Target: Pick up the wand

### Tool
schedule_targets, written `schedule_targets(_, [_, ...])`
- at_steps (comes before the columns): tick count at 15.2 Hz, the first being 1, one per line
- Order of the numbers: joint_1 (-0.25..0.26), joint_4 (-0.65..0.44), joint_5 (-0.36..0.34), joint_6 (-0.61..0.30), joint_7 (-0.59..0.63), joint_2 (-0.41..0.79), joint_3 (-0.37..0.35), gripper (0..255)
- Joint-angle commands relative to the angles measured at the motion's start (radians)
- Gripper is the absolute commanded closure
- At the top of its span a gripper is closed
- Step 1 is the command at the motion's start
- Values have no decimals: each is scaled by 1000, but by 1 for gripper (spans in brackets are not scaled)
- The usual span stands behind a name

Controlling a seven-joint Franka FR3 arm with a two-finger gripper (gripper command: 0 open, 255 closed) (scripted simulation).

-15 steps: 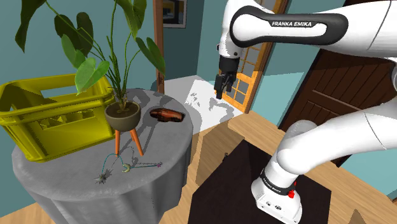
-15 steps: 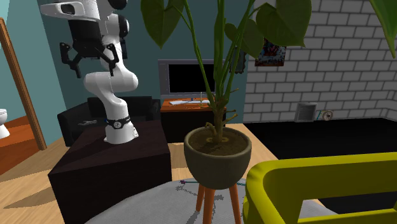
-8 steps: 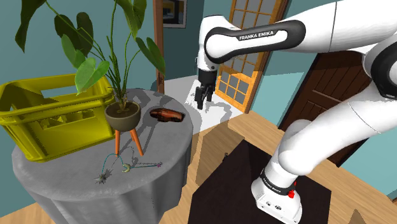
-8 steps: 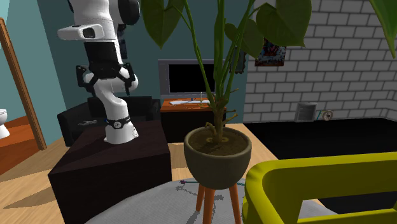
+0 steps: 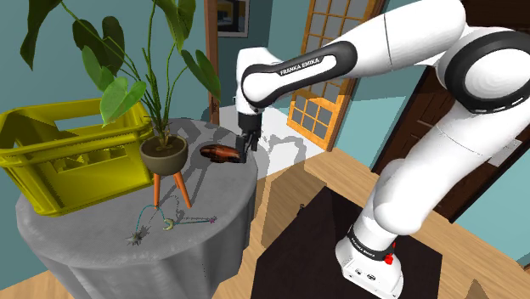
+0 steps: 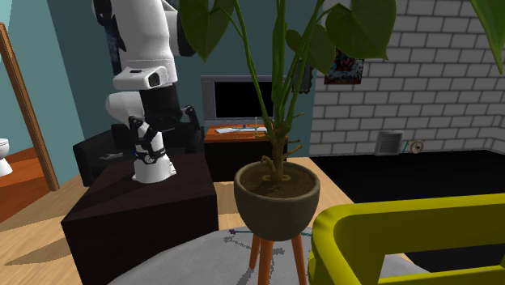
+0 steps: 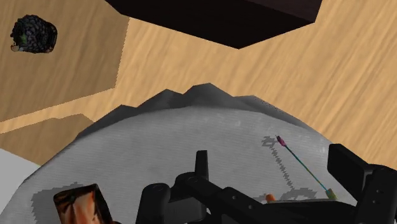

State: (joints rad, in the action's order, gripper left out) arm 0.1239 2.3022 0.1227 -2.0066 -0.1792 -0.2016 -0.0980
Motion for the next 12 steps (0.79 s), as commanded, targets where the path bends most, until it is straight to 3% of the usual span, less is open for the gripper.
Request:
schedule_targets(1, [14, -40, 8, -35, -13, 77, -12, 0])
schedule_targets(12, [88, -271, 17, -166, -64, 451, -84, 0])
